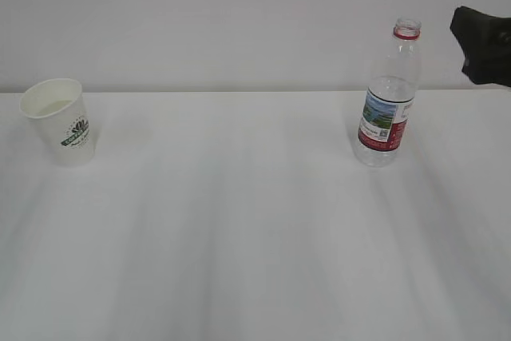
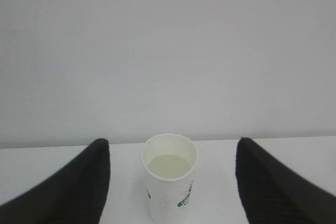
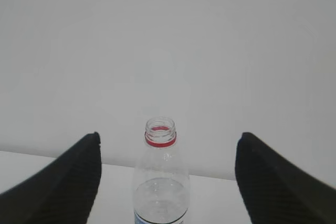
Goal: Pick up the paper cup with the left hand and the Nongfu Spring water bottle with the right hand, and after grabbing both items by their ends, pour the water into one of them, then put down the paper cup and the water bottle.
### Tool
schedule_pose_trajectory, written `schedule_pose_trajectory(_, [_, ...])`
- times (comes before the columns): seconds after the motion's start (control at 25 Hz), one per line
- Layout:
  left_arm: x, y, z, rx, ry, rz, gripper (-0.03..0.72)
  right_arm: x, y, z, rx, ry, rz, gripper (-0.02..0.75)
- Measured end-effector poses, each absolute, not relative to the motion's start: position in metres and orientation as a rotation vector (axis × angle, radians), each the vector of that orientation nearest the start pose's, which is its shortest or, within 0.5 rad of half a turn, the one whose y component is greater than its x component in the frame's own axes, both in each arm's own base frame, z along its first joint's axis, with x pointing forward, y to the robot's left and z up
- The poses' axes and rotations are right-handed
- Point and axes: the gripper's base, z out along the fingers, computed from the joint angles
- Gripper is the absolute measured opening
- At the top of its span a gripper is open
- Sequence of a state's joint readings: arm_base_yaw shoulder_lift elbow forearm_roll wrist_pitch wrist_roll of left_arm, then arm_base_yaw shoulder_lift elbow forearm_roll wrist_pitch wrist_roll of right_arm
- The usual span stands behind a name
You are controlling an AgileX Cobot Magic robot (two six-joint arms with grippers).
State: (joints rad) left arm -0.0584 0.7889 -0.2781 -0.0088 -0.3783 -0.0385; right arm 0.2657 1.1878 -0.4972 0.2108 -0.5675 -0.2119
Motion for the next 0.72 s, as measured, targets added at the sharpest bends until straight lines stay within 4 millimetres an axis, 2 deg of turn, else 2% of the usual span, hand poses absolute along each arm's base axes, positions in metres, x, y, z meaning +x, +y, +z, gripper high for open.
schedule_pose_trajectory(0.32, [0.14, -0.008, 0.296, 0.016, 1.603, -0.075, 0.541, 0.211, 0.049, 0.29, -0.174, 1.61, 0.111, 0.596])
schedule_pose_trajectory(0.72, [0.122, -0.007, 0.303, 0.017, 1.655, -0.074, 0.54, 0.176, 0.042, 0.311, -0.241, 1.601, 0.078, 0.595])
